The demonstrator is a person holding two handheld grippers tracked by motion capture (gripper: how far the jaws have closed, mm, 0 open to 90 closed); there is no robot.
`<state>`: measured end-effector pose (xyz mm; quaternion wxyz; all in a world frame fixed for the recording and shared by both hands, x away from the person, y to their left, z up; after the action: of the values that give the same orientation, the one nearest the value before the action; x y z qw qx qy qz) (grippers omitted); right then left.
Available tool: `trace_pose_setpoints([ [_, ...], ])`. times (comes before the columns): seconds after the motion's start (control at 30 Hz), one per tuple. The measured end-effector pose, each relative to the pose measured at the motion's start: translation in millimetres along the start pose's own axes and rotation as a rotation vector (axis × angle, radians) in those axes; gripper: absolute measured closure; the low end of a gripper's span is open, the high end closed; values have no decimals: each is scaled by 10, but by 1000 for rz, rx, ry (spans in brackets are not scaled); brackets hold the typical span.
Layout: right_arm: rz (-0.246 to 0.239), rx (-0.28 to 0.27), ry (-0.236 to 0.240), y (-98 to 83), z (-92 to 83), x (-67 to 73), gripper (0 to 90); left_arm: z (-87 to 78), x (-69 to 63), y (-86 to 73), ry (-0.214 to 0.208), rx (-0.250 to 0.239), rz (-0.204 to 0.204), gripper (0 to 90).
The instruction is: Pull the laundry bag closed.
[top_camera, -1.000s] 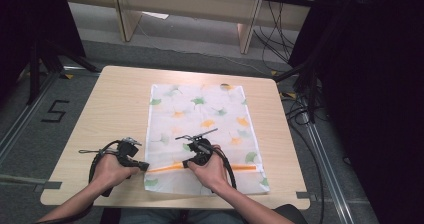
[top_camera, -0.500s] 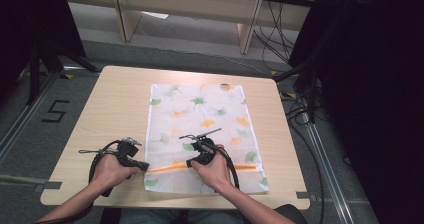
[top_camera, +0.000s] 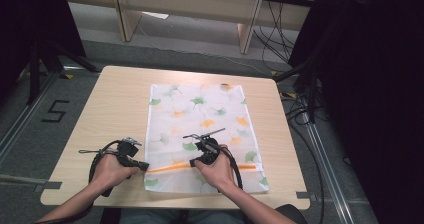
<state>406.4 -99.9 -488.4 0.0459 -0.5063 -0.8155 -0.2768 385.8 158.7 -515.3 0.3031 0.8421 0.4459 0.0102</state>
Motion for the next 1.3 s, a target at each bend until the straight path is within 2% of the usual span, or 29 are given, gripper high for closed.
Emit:
trace_pose_setpoints([
  [0.23, 0, 3, -8, -16, -37, -64, 900, 0, 0, 0, 1, 0, 2, 900],
  [0.27, 41, 1, -19, -20, -41, -53, 900, 1, 0, 1, 1, 0, 1, 900],
  [0.53, 40, -1, -11, -25, -49, -64, 900, 0, 1, 0, 0, 0, 0, 900],
  [0.57, 62, 2, -14, -28, -53, -53, 900, 0, 1, 0, 0, 1, 1, 900],
  [0.7, 41, 4, -17, -40, -70, -92, 900, 0, 0, 1, 0, 1, 0, 900],
  [0.77, 72, 4, -10, -43, -71, -80, 900, 0, 1, 1, 0, 1, 1, 900],
  [0.8, 53, 2, -21, -41, -79, -102, 900, -2, 2, 1, 0, 3, 3, 900],
  [0.97, 53, -2, -19, -45, -92, -118, 900, -4, 5, 0, -1, 6, 6, 900],
  [1.0, 80, 3, -21, -49, -95, -104, 900, -1, 8, -1, -5, 4, 6, 900],
  [1.07, 51, 0, -24, -54, -106, -145, 900, -1, 1, 1, 0, 1, 1, 900],
  [1.13, 52, 1, -20, -59, -113, -154, 900, -4, 6, 0, -1, 6, 7, 900],
  [1.17, 82, 2, -19, -63, -115, -138, 900, -4, 6, 0, -1, 7, 6, 900],
  [1.2, 62, -3, -25, -61, -115, -160, 900, -4, 6, 1, -1, 7, 6, 900],
  [1.3, 63, -4, -23, -63, -113, -162, 900, -5, 7, 1, -1, 9, 6, 900],
])
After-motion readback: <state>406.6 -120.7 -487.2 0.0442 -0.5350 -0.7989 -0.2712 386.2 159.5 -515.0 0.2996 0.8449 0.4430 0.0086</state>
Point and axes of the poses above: each handheld gripper's, and its own axes: z roughly forward along the jaws, y roughly out of its top, x roughly to its left, the point moved 2 cm from there along z, roughly forward along the jaws, and after that the axes turned 4 degrees about z, right-handed, at the moved point
